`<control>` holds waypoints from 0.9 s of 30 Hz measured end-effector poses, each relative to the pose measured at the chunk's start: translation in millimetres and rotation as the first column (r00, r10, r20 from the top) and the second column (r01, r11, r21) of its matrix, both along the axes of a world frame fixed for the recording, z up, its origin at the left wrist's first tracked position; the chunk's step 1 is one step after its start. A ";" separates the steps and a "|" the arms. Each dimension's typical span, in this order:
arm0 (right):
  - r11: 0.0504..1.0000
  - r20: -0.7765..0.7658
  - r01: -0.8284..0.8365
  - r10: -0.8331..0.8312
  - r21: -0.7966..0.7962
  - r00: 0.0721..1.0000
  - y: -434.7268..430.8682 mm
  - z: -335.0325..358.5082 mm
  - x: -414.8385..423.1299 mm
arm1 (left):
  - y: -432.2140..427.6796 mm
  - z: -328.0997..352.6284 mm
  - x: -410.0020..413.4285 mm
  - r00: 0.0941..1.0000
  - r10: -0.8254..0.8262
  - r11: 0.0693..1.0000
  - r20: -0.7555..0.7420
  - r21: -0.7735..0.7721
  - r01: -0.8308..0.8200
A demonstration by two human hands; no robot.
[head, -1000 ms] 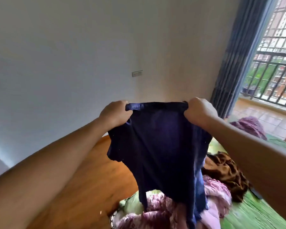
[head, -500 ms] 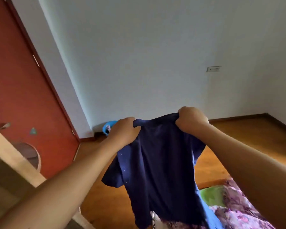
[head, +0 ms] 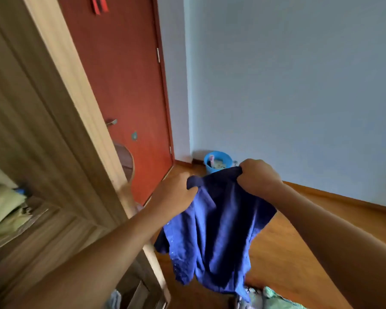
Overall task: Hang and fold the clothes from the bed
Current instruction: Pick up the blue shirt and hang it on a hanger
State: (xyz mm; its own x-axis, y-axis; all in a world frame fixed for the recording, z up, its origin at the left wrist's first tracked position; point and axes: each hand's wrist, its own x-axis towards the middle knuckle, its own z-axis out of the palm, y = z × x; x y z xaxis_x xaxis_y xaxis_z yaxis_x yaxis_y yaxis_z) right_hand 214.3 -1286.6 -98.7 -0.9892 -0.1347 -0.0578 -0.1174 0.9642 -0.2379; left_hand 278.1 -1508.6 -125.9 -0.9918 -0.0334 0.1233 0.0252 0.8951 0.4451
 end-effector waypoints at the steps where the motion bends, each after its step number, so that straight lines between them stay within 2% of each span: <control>1: 0.999 0.007 -0.044 0.044 0.008 0.999 -11.6 -1.4 -5.5 | -8.7 -1.1 6.7 0.998 0.059 0.998 0.013 0.017 -0.060; 5: 0.966 -0.006 -0.252 0.253 0.062 0.967 -60.2 0.3 -15.2 | -41.5 -0.6 35.2 0.969 0.244 0.965 0.046 0.088 -0.248; 9: 0.882 -0.052 -0.456 0.465 0.119 0.884 -111.3 7.0 -2.8 | -71.5 11.4 74.9 0.916 0.401 0.912 0.005 0.087 -0.400; 15: 0.757 -0.104 -0.653 0.648 -0.022 0.754 -191.7 32.8 51.1 | -129.1 38.4 155.3 0.783 0.620 0.784 -0.047 0.005 -0.620; 20: 0.665 -0.201 -0.740 0.714 -0.106 0.671 -259.1 57.6 119.0 | -188.0 68.6 234.4 0.674 0.730 0.681 -0.114 0.043 -0.731; 24: 0.574 -0.223 -0.814 0.784 -0.092 0.579 -313.8 81.6 160.1 | -225.5 94.7 291.4 0.572 0.807 0.582 -0.149 0.034 -0.812; 27: 0.550 -0.237 -0.833 0.802 -0.061 0.548 -351.7 105.9 176.6 | -249.3 113.1 320.5 0.511 0.845 0.523 -0.154 0.044 -0.851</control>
State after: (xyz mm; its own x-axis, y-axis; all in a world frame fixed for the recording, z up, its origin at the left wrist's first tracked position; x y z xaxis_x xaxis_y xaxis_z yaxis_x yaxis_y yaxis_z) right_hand 390.9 -1638.3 7.1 -0.4343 -0.8811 0.1870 -0.8866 0.3814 -0.2617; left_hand 598.6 -1757.9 -12.8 -0.4643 -0.8425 0.2732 -0.6964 0.5379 0.4751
